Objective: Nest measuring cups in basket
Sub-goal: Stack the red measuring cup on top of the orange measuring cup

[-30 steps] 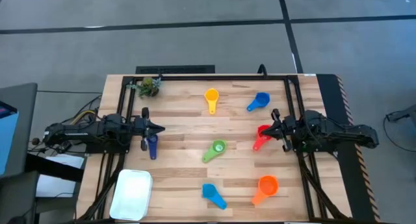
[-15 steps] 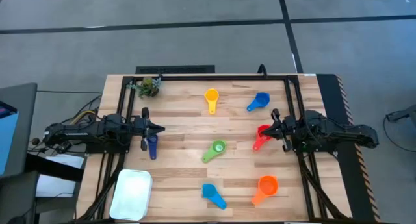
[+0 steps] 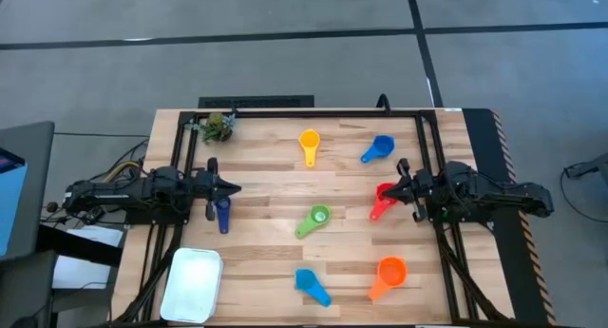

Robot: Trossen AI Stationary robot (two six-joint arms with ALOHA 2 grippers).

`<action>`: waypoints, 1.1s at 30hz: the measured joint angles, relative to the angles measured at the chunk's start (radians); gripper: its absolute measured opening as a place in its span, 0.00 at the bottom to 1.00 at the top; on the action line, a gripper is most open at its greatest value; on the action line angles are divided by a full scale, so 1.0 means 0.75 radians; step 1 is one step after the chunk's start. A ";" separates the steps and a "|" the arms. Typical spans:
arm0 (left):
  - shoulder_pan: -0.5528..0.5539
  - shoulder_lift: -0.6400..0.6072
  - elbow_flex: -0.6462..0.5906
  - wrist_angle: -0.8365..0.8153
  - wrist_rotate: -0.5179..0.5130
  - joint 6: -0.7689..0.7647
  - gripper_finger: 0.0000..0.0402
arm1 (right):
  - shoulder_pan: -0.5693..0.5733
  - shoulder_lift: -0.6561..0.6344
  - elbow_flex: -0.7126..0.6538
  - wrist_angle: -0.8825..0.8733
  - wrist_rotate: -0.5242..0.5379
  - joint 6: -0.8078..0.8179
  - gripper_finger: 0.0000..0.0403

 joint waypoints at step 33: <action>-0.001 0.000 0.001 0.067 -0.695 0.170 0.02 | -0.481 0.204 0.023 -0.061 0.577 0.270 0.24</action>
